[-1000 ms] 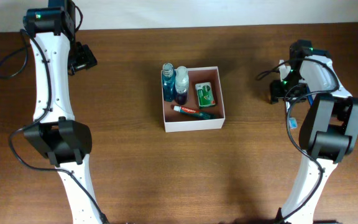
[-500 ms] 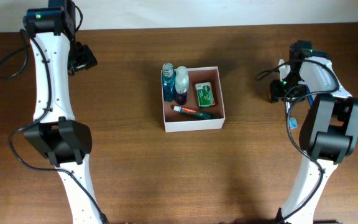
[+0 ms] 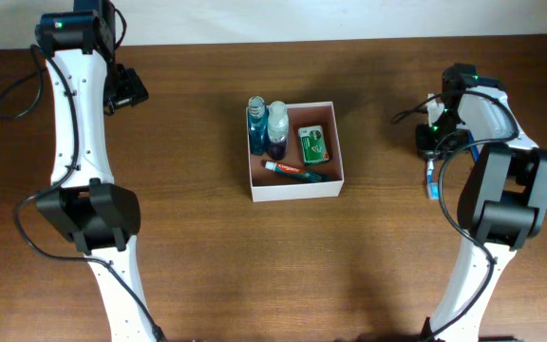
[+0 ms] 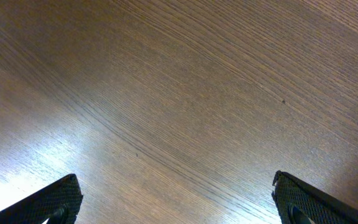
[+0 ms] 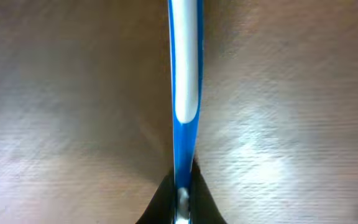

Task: Pack container
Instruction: 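Move the right gripper back over the blue toothbrush, then grasp the blue toothbrush and carry it over the box, then lower the toothbrush into the box and open the right gripper, then move the right gripper right over the blue razor, then close the right gripper on the blue razor handle and lift, then carry the razor left and lower it into the box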

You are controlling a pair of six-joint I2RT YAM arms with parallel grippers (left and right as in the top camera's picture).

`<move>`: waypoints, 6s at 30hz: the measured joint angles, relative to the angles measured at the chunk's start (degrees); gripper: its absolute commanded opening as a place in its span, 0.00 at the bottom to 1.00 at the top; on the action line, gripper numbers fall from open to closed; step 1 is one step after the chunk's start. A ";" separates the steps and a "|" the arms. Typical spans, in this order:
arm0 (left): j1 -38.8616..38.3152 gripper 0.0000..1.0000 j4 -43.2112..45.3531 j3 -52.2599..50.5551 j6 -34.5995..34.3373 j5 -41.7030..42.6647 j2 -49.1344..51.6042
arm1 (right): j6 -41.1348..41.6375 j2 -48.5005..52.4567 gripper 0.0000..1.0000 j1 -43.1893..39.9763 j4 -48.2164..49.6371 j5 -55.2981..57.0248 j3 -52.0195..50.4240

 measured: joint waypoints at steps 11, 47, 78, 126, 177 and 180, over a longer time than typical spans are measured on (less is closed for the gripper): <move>0.00 0.99 -0.02 0.00 0.00 0.00 0.00 | 0.87 0.66 0.04 0.00 -17.49 -25.49 18.23; 0.00 0.99 0.00 0.00 0.00 0.00 0.00 | 53.79 0.63 0.04 25.97 -21.88 -24.46 31.28; 0.00 0.99 0.00 0.00 0.00 0.00 0.00 | 49.33 0.63 0.86 23.17 -25.46 -10.54 31.28; 0.00 0.99 0.00 0.00 0.00 0.00 0.00 | -12.31 0.70 0.99 -14.84 -1.03 -2.95 10.71; 0.00 0.99 0.00 0.00 0.00 0.00 0.00 | 0.90 7.58 0.04 -13.62 -33.38 -58.86 31.80; 0.00 0.99 0.00 0.00 0.00 0.00 0.00 | 0.44 7.50 0.04 -10.97 -33.73 -61.53 32.61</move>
